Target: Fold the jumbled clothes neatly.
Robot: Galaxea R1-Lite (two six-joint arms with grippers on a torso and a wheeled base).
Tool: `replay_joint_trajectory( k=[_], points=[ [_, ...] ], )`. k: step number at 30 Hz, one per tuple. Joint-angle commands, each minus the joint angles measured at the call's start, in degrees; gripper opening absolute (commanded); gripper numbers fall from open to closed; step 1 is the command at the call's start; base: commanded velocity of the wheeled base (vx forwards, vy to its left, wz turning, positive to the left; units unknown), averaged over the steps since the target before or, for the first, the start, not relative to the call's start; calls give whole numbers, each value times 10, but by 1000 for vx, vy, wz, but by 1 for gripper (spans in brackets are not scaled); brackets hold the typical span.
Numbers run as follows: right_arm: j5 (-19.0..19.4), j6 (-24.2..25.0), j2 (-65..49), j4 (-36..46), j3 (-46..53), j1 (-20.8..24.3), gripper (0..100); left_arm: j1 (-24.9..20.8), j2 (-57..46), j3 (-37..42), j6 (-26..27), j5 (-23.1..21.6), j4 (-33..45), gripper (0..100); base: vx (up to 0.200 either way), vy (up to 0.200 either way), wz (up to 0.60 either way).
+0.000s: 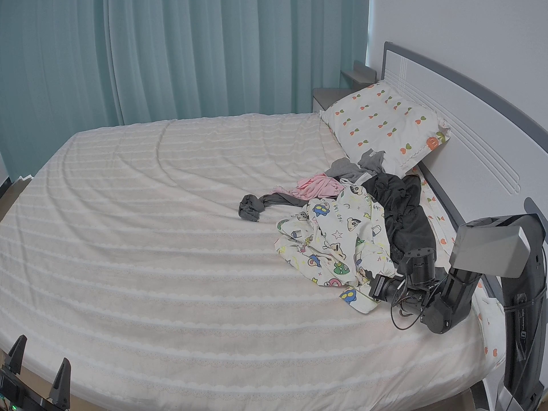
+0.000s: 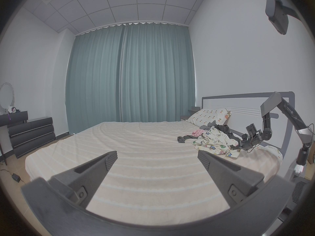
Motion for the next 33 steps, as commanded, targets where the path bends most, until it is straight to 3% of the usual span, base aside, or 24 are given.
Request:
replay_joint_trajectory(
  k=[1, 9, 23, 26, 29, 31, 33],
  points=[
    [48, 3, -86, -85, 107, 3, 0, 0, -9, 10, 0, 0, 0, 100, 0, 0, 0],
    [70, 7, -152, -149, 188, 5, 0, 0, -9, 10, 0, 0, 0, 100, 0, 0, 0],
    [142, 18, -317, -147, 203, 54, 0, -2, -1, 10, 10, -2, -3, 100, 0, 0, 0],
    [158, 63, -362, -145, 179, 72, 0, -3, 3, 8, 16, -17, -7, 100, 0, 0, 0],
    [181, 79, -398, -125, 155, 79, 0, -2, 72, -106, -13, -27, -31, 100, 0, 0, 0],
    [207, 85, -440, -73, 123, 89, 0, -3, 189, -231, -104, -37, -40, 100, 0, 0, 0],
    [223, 92, -469, -27, 95, 103, 0, -9, 240, -261, -107, -58, -42, 100, 0, 0, 0]
  ],
)
